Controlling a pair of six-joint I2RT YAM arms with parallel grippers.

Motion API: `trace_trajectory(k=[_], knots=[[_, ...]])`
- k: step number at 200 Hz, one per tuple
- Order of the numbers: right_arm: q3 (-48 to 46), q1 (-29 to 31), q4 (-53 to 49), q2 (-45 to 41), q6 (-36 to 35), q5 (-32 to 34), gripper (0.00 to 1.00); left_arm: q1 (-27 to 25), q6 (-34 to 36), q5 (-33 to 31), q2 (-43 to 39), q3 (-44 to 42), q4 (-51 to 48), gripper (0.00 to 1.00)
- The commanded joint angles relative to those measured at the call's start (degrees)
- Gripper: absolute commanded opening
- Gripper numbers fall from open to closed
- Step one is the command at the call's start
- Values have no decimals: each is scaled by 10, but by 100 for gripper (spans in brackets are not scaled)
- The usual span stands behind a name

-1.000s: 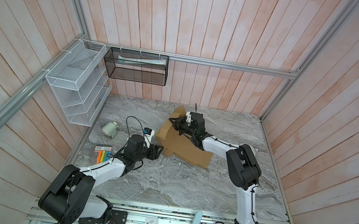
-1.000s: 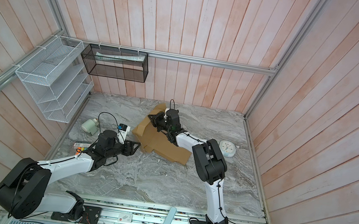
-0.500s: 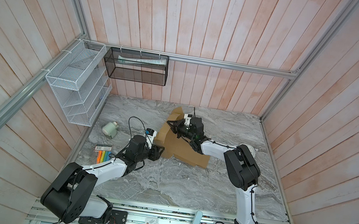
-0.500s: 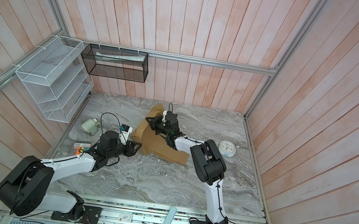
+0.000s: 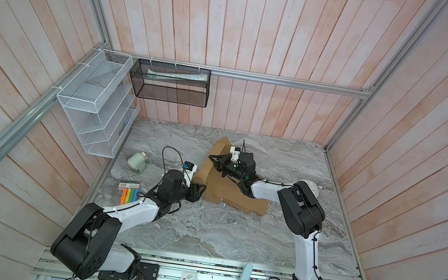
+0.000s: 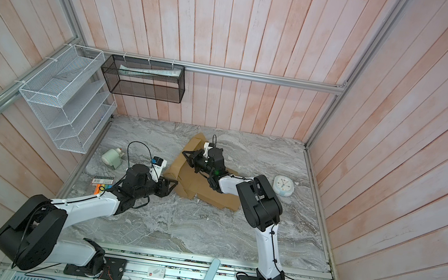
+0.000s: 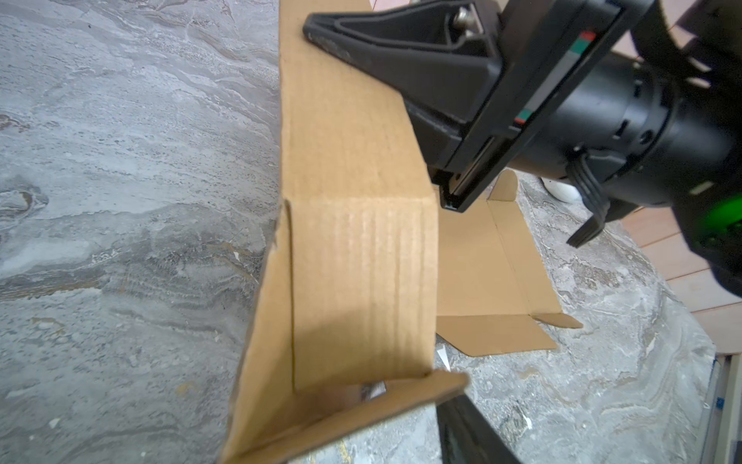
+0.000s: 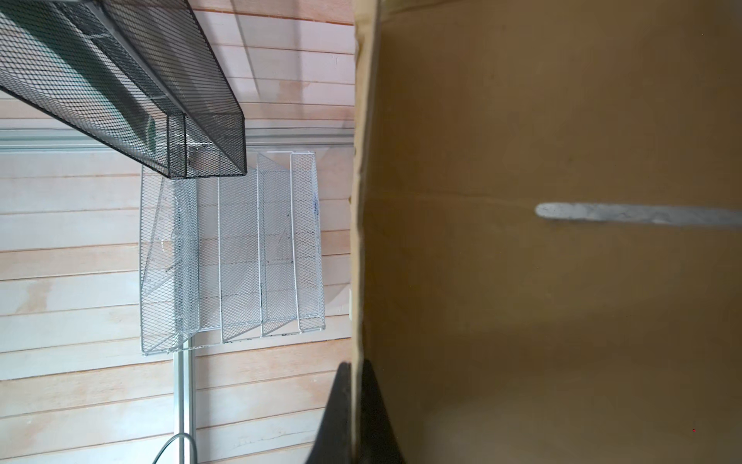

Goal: Fold the paper box

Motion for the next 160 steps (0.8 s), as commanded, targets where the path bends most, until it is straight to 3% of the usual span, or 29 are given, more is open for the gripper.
trace_trajectory(k=[1,37,78,160], knots=[[36,7,11,12,-3,-18,0,-3,-6,-10,-15,-15,24,58],[56,13,2,14,-8,-24,0,-3,-12,-34,-31,-23,36,58],[12,11,2,1,-22,-23,0,-3,-9,-67,-33,-26,44,58],[-21,5,58,13,-13,-41,0,-3,-13,-77,-13,-19,39,53]])
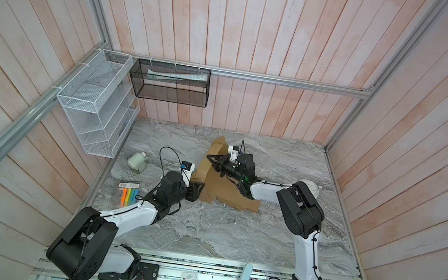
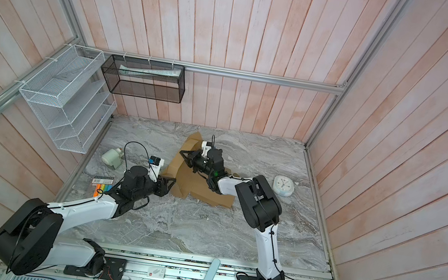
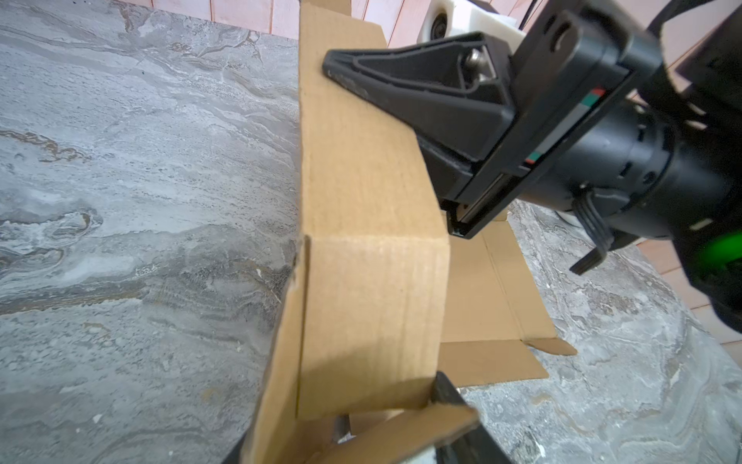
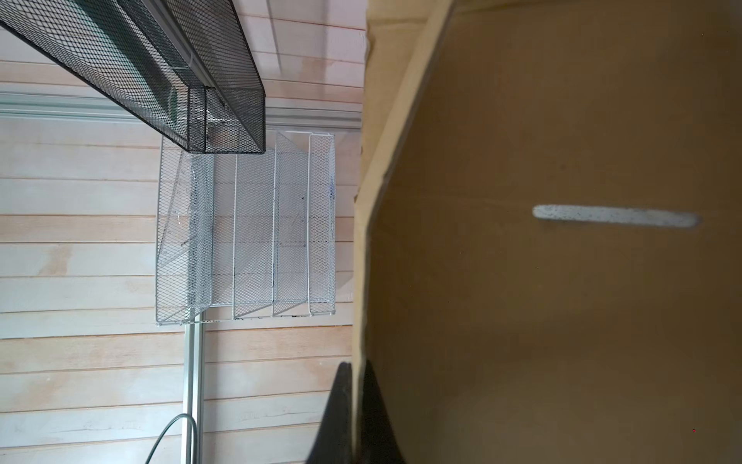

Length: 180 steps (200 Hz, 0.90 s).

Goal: Fold the paper box

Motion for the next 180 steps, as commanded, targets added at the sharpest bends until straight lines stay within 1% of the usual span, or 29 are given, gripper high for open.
trace_trajectory(k=[1,17,52,104,149,163,180], knots=[[1,-1,14,14,-4,-26,0,4,-4,-23,5,-3,12,53],[27,-2,8,21,-5,-32,0,3,-11,-15,-3,-5,11,53],[66,0,-9,29,-9,-37,0,-3,-20,12,-25,-28,35,57],[62,1,-15,25,-12,-34,0,-11,-10,24,-33,-36,62,57],[71,1,-16,30,-9,-34,0,-25,5,30,-38,-27,59,53],[78,1,-22,32,-10,-34,0,-31,10,31,-41,-25,55,53],[89,1,-33,33,-14,-34,0,-36,15,31,-46,-23,47,56]])
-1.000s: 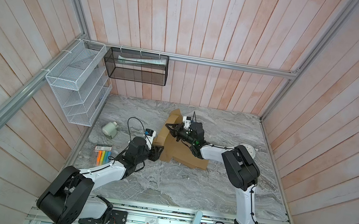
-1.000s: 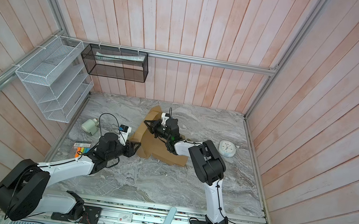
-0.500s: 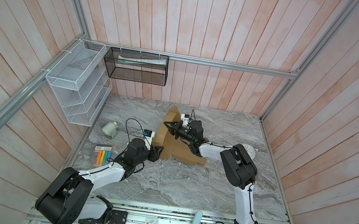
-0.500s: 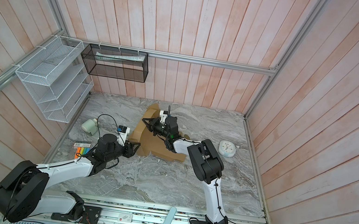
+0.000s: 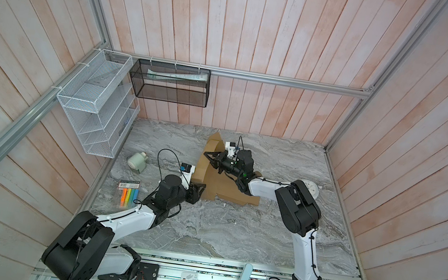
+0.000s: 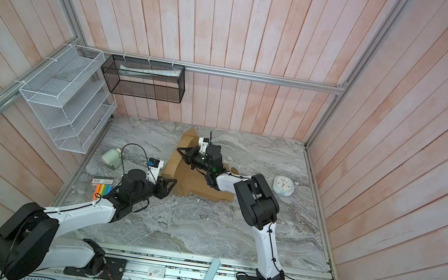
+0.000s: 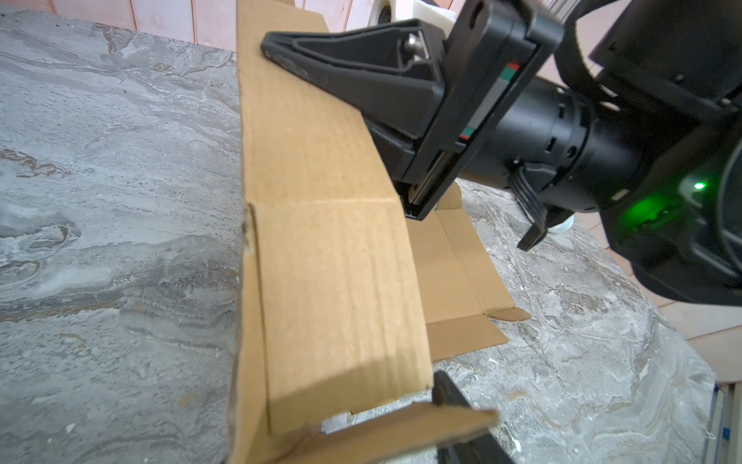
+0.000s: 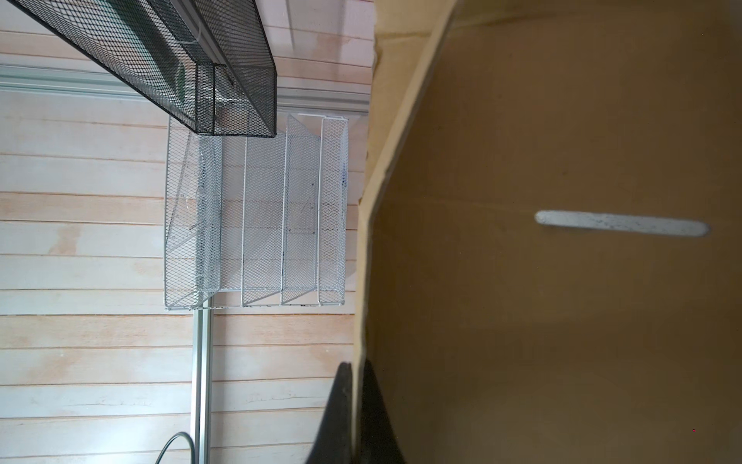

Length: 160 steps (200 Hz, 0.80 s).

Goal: Fold the paper box

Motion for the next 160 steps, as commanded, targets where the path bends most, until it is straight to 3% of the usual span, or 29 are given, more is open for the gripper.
trace_trajectory(k=[1,90,160], knots=[[31,1,-11,11,-10,2,0,-15,22,23,-17,6,6,56],[45,2,-28,13,-15,-2,0,-17,28,27,-38,-3,-13,65],[50,3,-30,16,-15,-6,0,-17,26,19,-39,-2,-22,64]])
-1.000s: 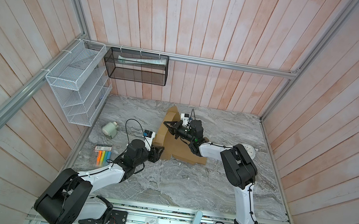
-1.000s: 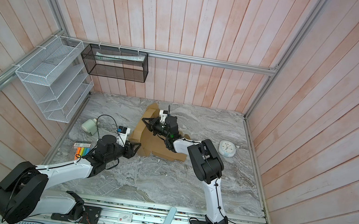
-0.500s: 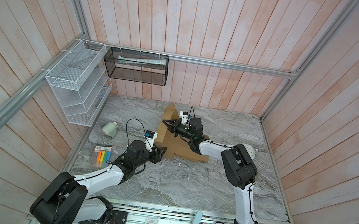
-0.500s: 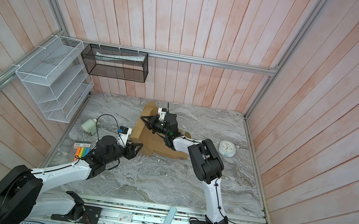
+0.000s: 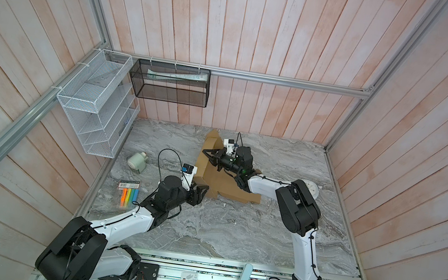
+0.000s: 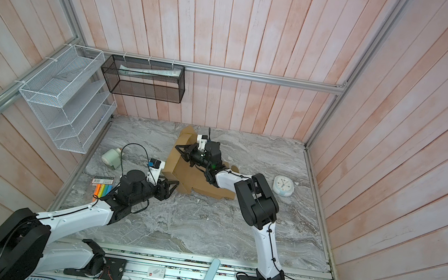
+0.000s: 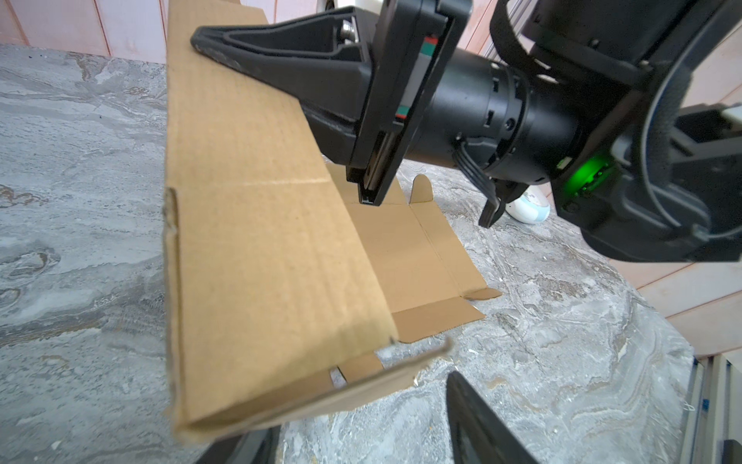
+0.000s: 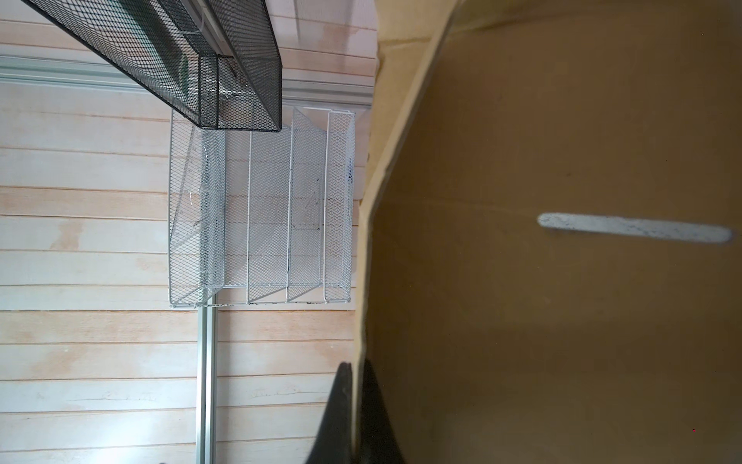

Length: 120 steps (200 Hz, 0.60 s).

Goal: Fold the paper box

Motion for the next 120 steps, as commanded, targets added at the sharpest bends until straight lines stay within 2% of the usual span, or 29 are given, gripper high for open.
trace_trajectory(k=[1,54,80,120], knots=[[19,4,-1,13,-13,5,0,-5,7,12,-9,-1,-3,64],[20,6,-14,5,-26,7,0,-4,10,-21,12,19,-27,54],[26,7,-38,-10,-59,3,0,-4,12,-43,16,22,-38,52],[-8,2,5,-14,-46,-24,0,-4,17,-77,16,30,-59,52]])
